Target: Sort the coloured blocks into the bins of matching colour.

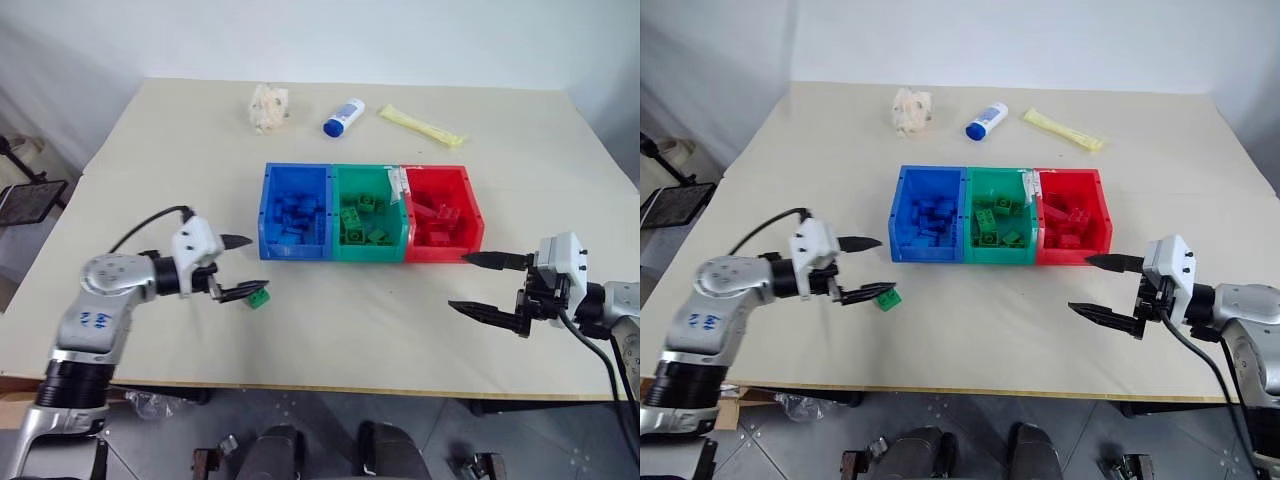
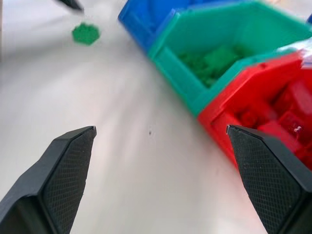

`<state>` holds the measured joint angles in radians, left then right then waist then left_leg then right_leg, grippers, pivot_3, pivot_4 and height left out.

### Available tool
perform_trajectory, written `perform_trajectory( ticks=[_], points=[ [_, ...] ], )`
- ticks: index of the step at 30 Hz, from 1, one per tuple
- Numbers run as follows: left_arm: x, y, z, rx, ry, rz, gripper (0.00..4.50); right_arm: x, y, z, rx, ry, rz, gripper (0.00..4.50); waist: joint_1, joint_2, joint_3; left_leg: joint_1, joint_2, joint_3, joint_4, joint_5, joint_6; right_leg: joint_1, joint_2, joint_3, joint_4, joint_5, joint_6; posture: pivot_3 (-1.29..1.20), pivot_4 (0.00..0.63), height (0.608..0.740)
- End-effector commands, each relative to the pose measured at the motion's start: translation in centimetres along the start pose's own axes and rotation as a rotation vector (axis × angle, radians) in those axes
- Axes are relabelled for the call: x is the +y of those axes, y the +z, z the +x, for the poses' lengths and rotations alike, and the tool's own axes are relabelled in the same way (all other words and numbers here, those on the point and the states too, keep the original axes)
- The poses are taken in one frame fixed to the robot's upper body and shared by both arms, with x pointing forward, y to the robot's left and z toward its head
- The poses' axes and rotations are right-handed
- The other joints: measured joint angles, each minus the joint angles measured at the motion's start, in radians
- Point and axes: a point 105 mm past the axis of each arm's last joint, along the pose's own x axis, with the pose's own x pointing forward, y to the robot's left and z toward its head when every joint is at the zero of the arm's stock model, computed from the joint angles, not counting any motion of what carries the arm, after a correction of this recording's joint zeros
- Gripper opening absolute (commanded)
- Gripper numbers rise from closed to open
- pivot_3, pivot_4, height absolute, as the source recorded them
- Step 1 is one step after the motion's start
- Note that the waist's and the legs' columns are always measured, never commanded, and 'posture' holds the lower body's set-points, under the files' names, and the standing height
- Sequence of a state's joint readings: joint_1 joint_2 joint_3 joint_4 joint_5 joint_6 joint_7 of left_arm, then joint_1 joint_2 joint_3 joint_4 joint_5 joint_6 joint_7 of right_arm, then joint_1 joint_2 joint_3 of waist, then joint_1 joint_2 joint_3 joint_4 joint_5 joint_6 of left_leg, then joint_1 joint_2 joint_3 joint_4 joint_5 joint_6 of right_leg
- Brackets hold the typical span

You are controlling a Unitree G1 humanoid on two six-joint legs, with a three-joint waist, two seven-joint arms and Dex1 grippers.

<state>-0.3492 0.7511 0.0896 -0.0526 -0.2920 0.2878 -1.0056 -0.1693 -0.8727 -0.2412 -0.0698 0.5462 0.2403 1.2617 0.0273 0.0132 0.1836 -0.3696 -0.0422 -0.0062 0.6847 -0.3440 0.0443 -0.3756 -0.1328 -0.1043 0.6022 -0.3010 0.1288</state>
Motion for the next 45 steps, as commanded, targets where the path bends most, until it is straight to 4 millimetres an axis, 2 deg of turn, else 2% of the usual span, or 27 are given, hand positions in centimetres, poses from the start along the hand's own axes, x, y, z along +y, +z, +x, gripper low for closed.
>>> perform_trajectory(
  ticks=[1,5,8,12,14,21,25,32,35,42,45],
  points=[
    [-1.4,-0.4,-3.0,0.041,-0.043,0.012,4.44,0.4,0.7,-0.2,0.000,0.081,-0.053,4.50,-0.004,0.000,0.000,0.000,0.000,0.000,0.000,0.000,0.000,0.000,0.000,0.000,-0.001,0.000,0.000,0.00,0.150,0.740],
    [-2.4,-2.6,-5.9,0.097,-0.037,-0.037,4.44,0.5,0.7,-0.4,0.005,0.145,-0.073,4.50,-0.005,0.001,0.001,0.000,0.001,-0.001,-0.001,-0.001,-0.001,0.000,0.000,-0.001,-0.001,0.000,0.000,0.00,0.150,0.740],
    [-3.1,-3.7,-7.2,0.119,-0.040,-0.058,4.44,0.2,0.9,-0.4,-0.009,0.157,-0.071,4.50,-0.003,0.002,0.001,0.000,0.001,-0.001,-0.001,-0.001,-0.001,0.000,0.000,-0.001,-0.001,0.000,-0.001,0.00,0.150,0.740],
    [-3.5,-4.3,-7.8,0.122,-0.035,-0.072,4.44,-0.2,0.8,0.0,-0.006,0.155,-0.068,4.50,-0.004,0.002,0.001,0.000,0.001,-0.001,-0.001,-0.001,-0.001,0.000,-0.001,0.000,-0.001,0.000,-0.001,0.00,0.150,0.740],
    [-3.7,-4.1,-7.3,0.100,-0.036,-0.071,4.44,-0.3,0.8,0.2,-0.005,0.157,-0.067,4.50,-0.004,0.003,0.002,0.000,0.001,-0.001,-0.001,-0.001,-0.001,0.000,-0.001,-0.001,-0.001,-0.001,-0.001,0.00,0.150,0.740],
    [-3.9,-3.9,-3.3,0.051,-0.030,-0.068,4.44,-0.3,0.8,0.6,-0.007,0.151,-0.068,4.50,-0.004,0.003,0.002,0.000,0.001,-0.001,-0.001,-0.001,-0.001,0.000,-0.001,-0.001,0.000,0.000,-0.001,0.00,0.150,0.740],
    [-4.1,-3.9,0.4,-0.034,-0.040,-0.098,4.44,-0.1,0.7,0.7,-0.014,0.131,-0.057,4.50,-0.002,0.003,0.002,0.000,0.001,0.000,-0.001,-0.001,-0.001,-0.001,0.000,0.000,0.000,0.000,-0.001,0.00,0.150,0.740],
    [-4.0,-4.9,2.6,-0.052,-0.054,-0.120,4.44,0.0,0.7,0.3,-0.008,0.103,-0.058,4.50,-0.003,0.003,0.002,0.001,0.001,0.001,-0.001,-0.001,-0.001,-0.001,0.001,-0.001,0.002,0.000,-0.001,0.00,0.150,0.740],
    [-3.8,-5.6,2.8,-0.023,-0.056,-0.154,3.81,0.1,0.8,0.2,-0.010,0.091,-0.058,4.50,-0.003,0.003,0.002,0.001,0.001,0.002,0.000,-0.001,-0.001,-0.001,0.001,0.000,0.002,0.000,-0.001,0.00,0.150,0.740],
    [-3.6,-5.5,2.6,-0.024,-0.068,-0.135,1.60,0.3,0.7,0.2,-0.011,0.074,-0.051,4.50,-0.002,0.003,0.002,0.001,0.001,0.002,0.000,-0.001,-0.001,-0.001,0.001,0.000,0.002,0.000,-0.001,0.00,0.150,0.740],
    [-3.6,-5.0,2.7,-0.036,-0.078,-0.118,1.49,0.4,0.6,0.2,-0.015,0.070,-0.046,4.50,-0.002,0.003,0.002,0.001,0.001,0.001,0.000,-0.001,-0.001,-0.001,0.001,0.000,0.002,0.000,-0.001,0.00,0.150,0.740]
  ],
)
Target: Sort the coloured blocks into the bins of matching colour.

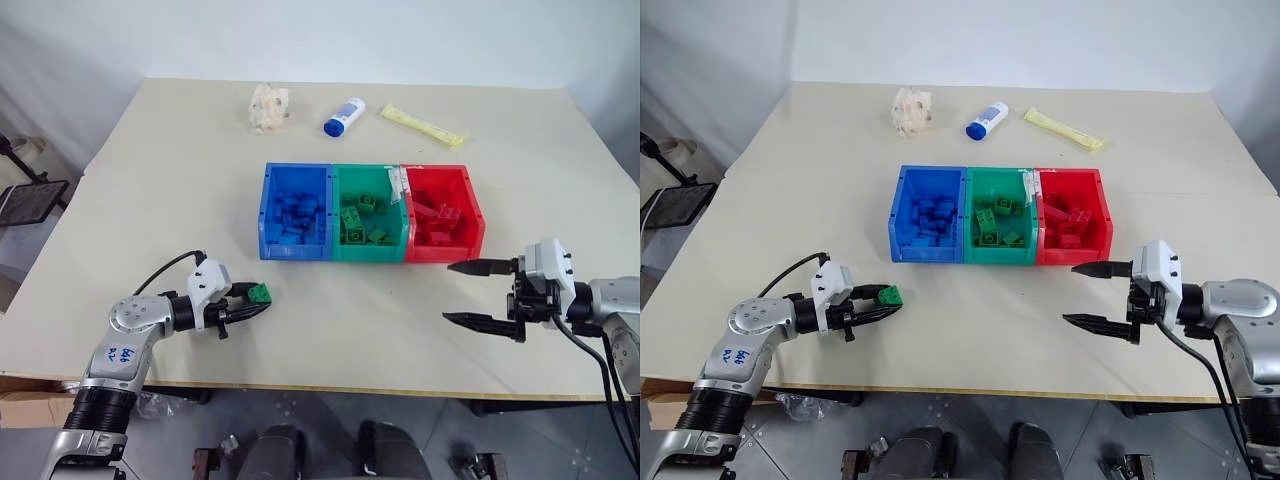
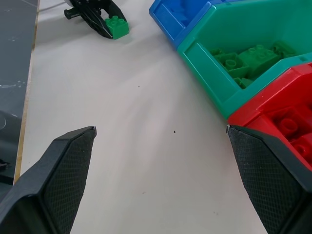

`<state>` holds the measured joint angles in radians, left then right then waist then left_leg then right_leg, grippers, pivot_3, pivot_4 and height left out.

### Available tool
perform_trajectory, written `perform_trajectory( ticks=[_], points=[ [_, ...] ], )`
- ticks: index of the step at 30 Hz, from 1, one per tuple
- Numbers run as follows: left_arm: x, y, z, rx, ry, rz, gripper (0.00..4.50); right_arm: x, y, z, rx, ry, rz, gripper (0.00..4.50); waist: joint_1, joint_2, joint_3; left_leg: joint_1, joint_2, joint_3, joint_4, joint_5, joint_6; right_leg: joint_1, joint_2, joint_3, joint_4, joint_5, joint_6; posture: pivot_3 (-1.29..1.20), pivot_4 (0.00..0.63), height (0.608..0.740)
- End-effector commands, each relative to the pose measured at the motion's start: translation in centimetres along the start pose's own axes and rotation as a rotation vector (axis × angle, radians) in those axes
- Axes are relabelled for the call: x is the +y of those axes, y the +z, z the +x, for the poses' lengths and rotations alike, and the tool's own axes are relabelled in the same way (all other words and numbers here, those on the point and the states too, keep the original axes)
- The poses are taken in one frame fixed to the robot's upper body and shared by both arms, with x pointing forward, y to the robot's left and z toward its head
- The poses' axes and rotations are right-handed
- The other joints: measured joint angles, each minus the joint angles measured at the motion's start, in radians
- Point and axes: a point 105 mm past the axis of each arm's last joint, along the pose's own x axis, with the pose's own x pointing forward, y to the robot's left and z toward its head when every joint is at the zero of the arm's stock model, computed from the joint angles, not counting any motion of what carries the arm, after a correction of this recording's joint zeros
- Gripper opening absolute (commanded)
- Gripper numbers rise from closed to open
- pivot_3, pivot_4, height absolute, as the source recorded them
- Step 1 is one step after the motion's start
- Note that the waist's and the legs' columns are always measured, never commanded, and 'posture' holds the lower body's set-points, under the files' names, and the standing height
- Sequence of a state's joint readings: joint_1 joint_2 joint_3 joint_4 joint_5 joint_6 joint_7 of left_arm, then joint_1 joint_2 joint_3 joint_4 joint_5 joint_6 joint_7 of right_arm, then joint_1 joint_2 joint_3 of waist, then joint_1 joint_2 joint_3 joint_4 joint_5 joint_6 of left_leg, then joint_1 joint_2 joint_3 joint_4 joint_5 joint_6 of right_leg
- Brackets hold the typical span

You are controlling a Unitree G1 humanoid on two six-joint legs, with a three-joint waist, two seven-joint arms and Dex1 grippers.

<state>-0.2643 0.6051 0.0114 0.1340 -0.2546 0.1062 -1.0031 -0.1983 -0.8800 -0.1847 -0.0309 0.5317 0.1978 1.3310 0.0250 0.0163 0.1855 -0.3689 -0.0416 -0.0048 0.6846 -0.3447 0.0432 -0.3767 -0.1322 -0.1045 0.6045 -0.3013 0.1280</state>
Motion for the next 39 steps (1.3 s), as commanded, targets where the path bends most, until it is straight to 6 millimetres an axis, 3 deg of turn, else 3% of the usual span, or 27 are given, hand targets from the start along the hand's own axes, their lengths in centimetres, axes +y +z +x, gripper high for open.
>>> perform_trajectory(
  ticks=[1,11,16,20,22,24,30,34,39],
  points=[
    [-0.4,0.8,0.2,-0.012,-0.030,0.034,1.49,-0.1,1.1,-0.5,-0.034,-0.025,-0.029,4.50,0.000,0.000,0.000,0.000,0.000,0.000,0.000,0.000,0.000,0.000,0.000,0.000,0.000,0.000,0.000,0.00,0.150,0.740],
    [-1.4,9.3,6.1,-0.257,-0.057,0.176,1.49,-0.2,1.7,-0.3,-0.085,-0.079,-0.028,4.50,0.011,0.000,0.000,-0.001,-0.001,0.000,0.001,0.000,0.001,0.000,0.001,0.000,0.000,0.001,0.001,0.00,0.150,0.740],
    [-1.9,13.4,9.9,-0.362,-0.108,0.222,1.49,0.3,1.7,-0.4,-0.099,-0.108,-0.022,4.50,0.021,-0.001,0.001,-0.001,-0.002,0.000,0.002,0.001,0.001,0.000,0.003,-0.001,0.001,0.001,0.001,0.00,0.150,0.740],
    [-0.6,15.4,12.2,-0.401,-0.059,0.237,1.49,0.7,1.6,-0.4,-0.106,-0.127,-0.017,4.50,0.026,-0.001,0.001,-0.001,-0.003,0.002,0.002,0.001,0.002,0.000,0.003,-0.003,0.001,0.001,0.002,0.00,0.150,0.740],
    [1.2,16.8,14.0,-0.409,0.034,0.231,2.20,0.9,1.6,-0.5,-0.110,-0.144,-0.015,4.50,0.024,-0.001,0.001,0.000,-0.002,0.003,0.001,0.001,0.002,0.000,0.004,-0.003,0.001,0.001,0.002,0.00,0.150,0.740],
    [1.7,17.0,14.6,-0.410,0.047,0.240,2.74,1.0,1.6,-0.6,-0.110,-0.153,-0.015,4.50,0.035,-0.004,0.003,-0.002,-0.003,0.002,0.002,0.002,0.003,0.000,0.004,-0.007,0.000,0.001,0.002,0.00,0.150,0.740],
    [2.5,15.7,12.7,-0.412,0.049,0.257,4.48,0.8,1.6,-0.8,-0.108,-0.166,-0.017,4.50,0.022,-0.004,0.003,-0.001,-0.005,0.004,0.000,0.002,0.004,-0.001,0.002,-0.006,-0.001,0.003,0.005,0.00,0.150,0.740],
    [2.5,15.0,10.8,-0.411,0.032,0.265,4.48,0.4,1.7,-0.7,-0.108,-0.161,-0.019,4.50,0.018,-0.004,0.003,-0.001,-0.004,0.004,0.000,0.002,0.004,-0.001,0.003,-0.005,0.000,0.003,0.005,0.00,0.150,0.740],
    [1.9,12.7,6.2,-0.379,-0.046,0.203,4.48,0.0,1.7,-0.4,-0.100,-0.128,-0.023,4.50,0.021,-0.005,0.003,-0.002,-0.005,0.002,0.002,0.002,0.004,0.000,0.001,-0.002,0.000,0.003,0.005,0.00,0.150,0.740]
  ],
)
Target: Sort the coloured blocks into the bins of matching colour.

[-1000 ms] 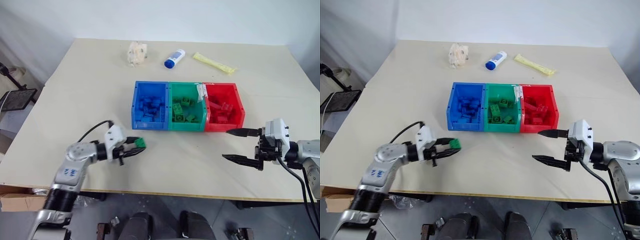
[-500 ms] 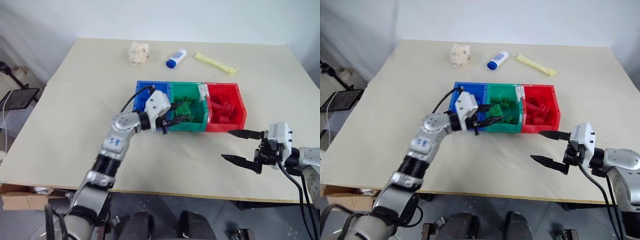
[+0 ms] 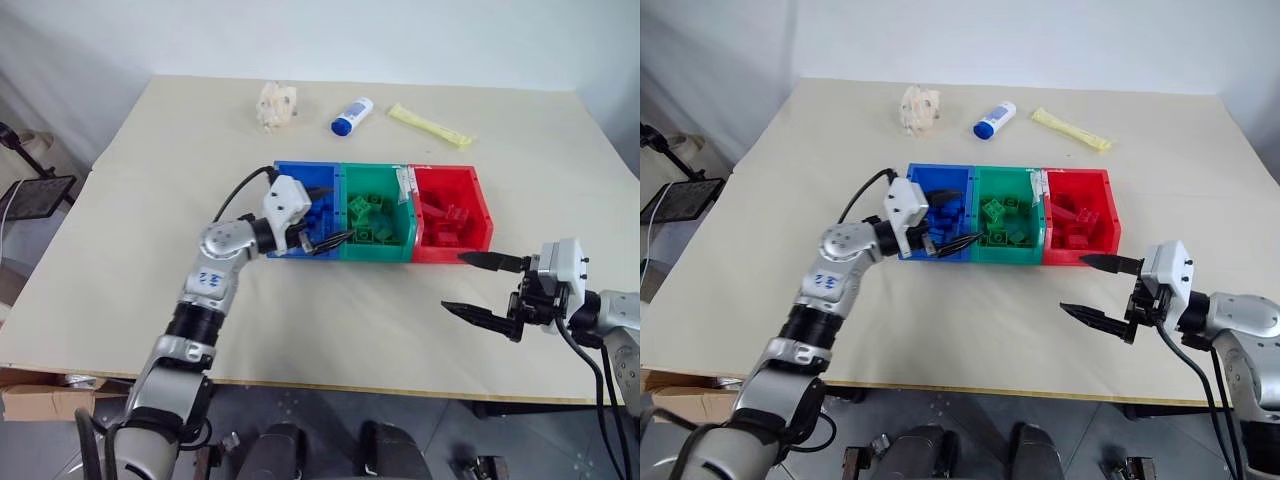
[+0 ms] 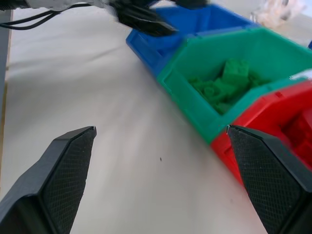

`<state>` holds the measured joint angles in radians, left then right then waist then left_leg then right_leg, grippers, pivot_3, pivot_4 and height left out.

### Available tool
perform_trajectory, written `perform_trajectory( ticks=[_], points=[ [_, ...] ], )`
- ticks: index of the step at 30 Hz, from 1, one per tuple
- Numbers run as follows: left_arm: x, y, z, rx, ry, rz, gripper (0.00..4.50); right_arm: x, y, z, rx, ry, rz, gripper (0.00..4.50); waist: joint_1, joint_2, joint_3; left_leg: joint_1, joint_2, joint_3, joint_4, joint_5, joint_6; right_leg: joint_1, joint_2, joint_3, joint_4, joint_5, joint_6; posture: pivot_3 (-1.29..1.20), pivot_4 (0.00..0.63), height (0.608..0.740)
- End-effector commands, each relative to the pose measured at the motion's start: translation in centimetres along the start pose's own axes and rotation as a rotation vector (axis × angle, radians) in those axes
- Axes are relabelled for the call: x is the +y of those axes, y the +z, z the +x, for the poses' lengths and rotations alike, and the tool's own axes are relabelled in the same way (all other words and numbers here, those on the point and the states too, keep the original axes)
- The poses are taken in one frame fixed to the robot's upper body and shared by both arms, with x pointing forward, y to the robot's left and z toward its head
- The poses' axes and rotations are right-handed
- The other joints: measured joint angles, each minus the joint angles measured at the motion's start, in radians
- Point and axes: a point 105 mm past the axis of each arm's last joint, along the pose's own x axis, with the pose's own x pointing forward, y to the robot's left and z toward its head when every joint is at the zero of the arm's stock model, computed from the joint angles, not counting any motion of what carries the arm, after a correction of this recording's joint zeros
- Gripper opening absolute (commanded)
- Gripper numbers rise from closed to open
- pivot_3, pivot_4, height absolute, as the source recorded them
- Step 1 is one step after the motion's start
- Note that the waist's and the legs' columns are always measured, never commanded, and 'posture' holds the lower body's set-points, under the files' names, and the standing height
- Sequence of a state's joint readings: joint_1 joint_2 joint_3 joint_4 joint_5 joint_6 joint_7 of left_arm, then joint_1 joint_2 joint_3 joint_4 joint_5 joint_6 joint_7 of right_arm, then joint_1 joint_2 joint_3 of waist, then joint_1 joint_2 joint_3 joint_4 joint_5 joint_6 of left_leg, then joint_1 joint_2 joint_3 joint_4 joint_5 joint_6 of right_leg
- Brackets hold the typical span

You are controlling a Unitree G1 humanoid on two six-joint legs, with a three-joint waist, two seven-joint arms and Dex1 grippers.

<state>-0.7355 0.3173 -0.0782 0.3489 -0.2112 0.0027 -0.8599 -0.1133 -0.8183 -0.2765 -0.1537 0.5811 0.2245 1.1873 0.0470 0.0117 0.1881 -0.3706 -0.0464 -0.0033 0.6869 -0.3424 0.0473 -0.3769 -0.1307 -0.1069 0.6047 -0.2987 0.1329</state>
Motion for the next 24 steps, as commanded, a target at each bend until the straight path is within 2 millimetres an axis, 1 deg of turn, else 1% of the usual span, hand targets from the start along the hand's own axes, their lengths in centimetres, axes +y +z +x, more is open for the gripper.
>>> perform_trajectory(
  ticks=[1,4,6,8,9,11,15,24],
  points=[
    [-0.9,1.2,-3.9,-0.023,-0.068,-0.003,4.48,-0.3,0.5,0.0,-0.004,0.025,-0.020,4.50,-0.004,0.000,0.000,0.000,0.000,0.000,0.000,0.000,0.000,0.000,0.000,0.001,0.000,0.000,0.000,0.00,0.150,0.740],
    [-1.3,-0.7,-8.9,0.071,-0.098,-0.035,4.48,-0.5,0.1,0.1,0.021,0.055,-0.019,4.50,-0.021,0.001,0.000,0.000,0.001,-0.002,-0.002,0.000,0.000,0.000,-0.001,0.003,-0.001,0.000,-0.001,0.00,0.150,0.740],
    [-1.0,-1.5,-11.1,0.122,-0.077,-0.059,4.48,-0.7,-0.1,0.0,0.032,0.061,-0.019,4.50,-0.023,0.001,0.000,0.000,0.001,-0.002,-0.002,0.000,-0.001,0.000,-0.001,0.002,0.000,-0.001,-0.002,0.00,0.150,0.740],
    [-0.6,-2.2,-12.6,0.171,-0.049,-0.071,4.48,-0.9,-0.3,0.0,0.048,0.068,-0.020,4.50,-0.020,0.001,0.000,0.000,0.001,-0.002,-0.001,0.000,-0.001,0.000,-0.001,0.003,-0.001,-0.001,-0.002,0.00,0.150,0.740],
    [-0.7,-2.8,-13.9,0.213,-0.048,-0.076,4.48,-1.0,-0.6,-0.1,0.066,0.077,-0.021,4.50,-0.020,0.001,0.000,0.000,0.000,-0.003,-0.001,0.000,0.000,0.001,-0.001,0.002,0.000,-0.001,-0.002,0.00,0.150,0.740],
    [-1.0,-3.3,-15.3,0.254,-0.055,-0.082,4.48,-1.1,-1.0,-0.2,0.086,0.088,-0.023,4.50,-0.022,0.001,0.000,0.001,0.000,-0.003,-0.001,0.000,0.000,0.001,-0.002,0.003,-0.001,-0.001,-0.002,0.00,0.150,0.740],
    [-0.3,-2.8,-16.0,0.240,0.004,-0.086,4.48,-1.4,-0.9,-0.1,0.076,0.083,-0.023,4.50,-0.020,0.001,0.000,0.000,0.000,-0.005,-0.001,0.000,-0.001,0.001,-0.003,0.002,-0.001,-0.001,-0.002,0.00,0.150,0.740],
    [-0.3,-2.4,-14.9,0.188,0.054,-0.120,4.48,-1.5,-0.7,-0.1,0.054,0.042,-0.023,4.50,-0.023,0.001,0.000,0.000,0.000,-0.004,-0.001,0.000,-0.001,0.001,-0.003,0.002,0.000,-0.001,-0.002,0.00,0.150,0.740]
  ],
)
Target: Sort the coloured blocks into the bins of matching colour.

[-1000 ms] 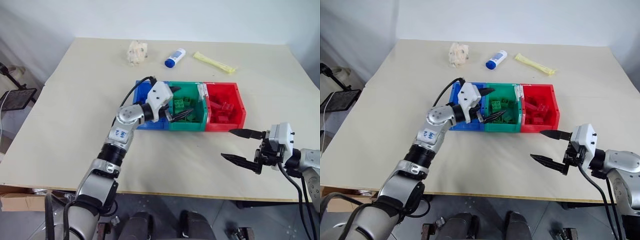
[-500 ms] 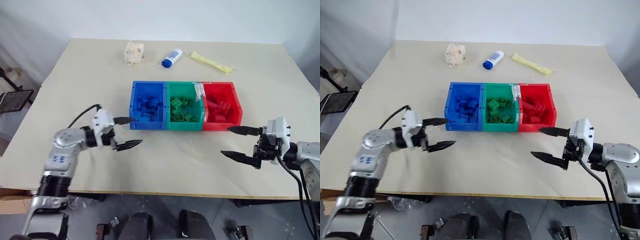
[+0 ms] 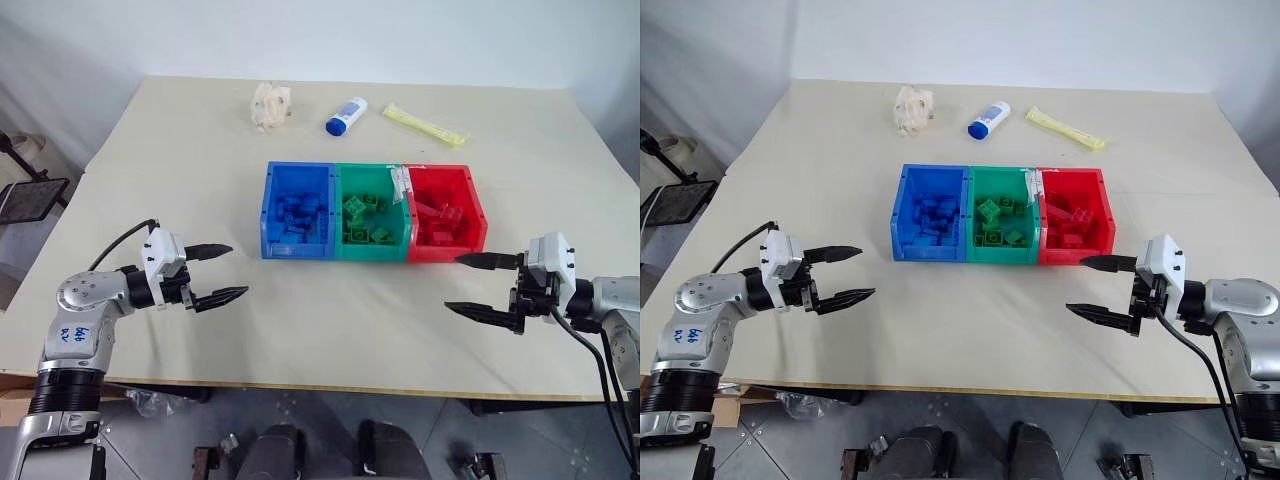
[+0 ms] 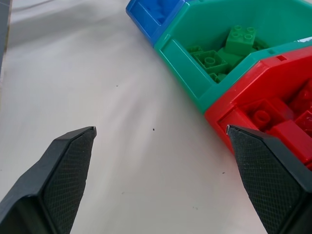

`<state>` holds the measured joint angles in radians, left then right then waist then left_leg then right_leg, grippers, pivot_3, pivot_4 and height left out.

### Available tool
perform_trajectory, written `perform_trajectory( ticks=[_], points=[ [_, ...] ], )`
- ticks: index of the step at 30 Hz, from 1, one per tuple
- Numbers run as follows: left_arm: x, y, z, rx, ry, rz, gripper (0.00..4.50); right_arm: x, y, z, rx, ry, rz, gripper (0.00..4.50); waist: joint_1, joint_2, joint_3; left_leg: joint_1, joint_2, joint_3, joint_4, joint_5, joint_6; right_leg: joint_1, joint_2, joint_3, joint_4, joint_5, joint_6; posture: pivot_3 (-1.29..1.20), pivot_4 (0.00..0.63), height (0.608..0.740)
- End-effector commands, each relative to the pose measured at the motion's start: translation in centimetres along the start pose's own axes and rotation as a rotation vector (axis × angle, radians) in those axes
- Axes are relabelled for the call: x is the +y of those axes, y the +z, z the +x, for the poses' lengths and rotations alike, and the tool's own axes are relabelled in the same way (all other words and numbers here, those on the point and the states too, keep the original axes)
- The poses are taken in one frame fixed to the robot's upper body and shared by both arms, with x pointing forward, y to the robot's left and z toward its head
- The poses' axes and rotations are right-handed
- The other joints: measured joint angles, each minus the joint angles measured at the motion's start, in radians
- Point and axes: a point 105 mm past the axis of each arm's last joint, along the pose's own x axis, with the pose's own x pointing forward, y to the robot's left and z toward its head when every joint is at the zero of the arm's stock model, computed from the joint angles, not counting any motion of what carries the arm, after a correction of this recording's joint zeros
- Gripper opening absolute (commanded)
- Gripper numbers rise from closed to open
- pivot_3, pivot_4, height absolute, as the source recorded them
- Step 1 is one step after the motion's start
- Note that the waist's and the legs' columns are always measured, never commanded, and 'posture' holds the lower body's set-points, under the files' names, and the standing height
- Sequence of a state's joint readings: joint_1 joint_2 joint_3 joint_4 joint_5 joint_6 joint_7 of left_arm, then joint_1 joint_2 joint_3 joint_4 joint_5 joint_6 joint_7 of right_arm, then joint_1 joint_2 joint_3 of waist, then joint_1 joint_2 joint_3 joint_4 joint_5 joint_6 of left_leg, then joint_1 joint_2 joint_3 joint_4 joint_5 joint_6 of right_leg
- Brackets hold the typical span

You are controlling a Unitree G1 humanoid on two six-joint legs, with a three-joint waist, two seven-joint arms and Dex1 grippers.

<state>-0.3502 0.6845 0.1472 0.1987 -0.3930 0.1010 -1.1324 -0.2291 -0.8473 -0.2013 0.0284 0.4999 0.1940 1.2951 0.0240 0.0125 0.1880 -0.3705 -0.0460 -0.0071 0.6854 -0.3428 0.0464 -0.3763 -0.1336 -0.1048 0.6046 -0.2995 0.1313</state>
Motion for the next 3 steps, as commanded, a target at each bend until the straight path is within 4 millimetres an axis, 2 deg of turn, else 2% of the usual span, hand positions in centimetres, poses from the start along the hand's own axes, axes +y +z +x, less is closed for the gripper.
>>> perform_trajectory(
  ticks=[1,3],
  points=[
    [0.37,1.35,-0.04,-0.030,0.046,0.028,4.48,0.07,1.02,-0.27,-0.035,-0.025,-0.040,4.50,0.000,0.000,0.000,0.000,0.000,0.000,0.000,0.000,0.000,0.000,0.000,0.000,0.000,0.000,0.000,0.00,0.150,0.740],
    [0.15,1.33,0.08,-0.027,0.026,0.024,4.48,0.13,1.01,-0.31,-0.037,-0.030,-0.036,4.50,0.000,0.000,0.000,0.000,0.000,0.000,0.000,0.000,0.000,0.000,0.000,0.000,0.000,0.000,0.000,0.00,0.150,0.740]
  ],
)
